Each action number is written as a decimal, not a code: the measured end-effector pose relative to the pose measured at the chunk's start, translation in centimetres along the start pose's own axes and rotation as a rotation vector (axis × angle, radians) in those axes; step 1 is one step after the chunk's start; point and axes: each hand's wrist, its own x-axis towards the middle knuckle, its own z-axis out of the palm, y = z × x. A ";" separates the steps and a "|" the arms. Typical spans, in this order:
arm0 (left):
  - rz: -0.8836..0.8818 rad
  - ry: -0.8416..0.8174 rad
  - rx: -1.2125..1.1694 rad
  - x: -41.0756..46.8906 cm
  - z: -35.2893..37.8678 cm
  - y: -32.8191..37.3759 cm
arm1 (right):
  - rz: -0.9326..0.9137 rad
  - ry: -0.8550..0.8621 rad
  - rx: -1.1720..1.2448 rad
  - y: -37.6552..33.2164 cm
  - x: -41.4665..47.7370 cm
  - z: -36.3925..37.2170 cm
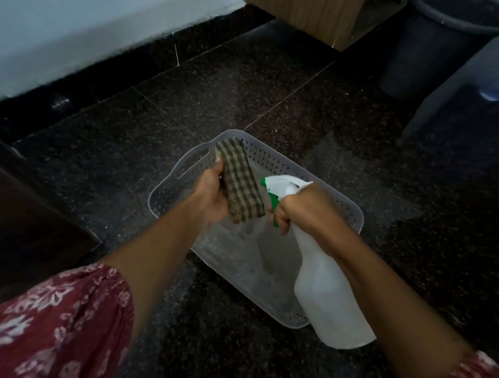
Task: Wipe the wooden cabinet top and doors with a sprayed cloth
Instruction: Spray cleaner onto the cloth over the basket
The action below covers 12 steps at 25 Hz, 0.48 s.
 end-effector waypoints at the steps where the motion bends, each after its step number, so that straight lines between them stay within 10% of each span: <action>1: 0.009 0.006 -0.008 0.0 0.0 0.1 | 0.027 -0.019 -0.033 -0.2 -0.7 -0.2; 12: 0.003 0.002 -0.030 0.0 0.4 0.0 | -0.005 0.061 0.041 -0.3 -0.5 0.1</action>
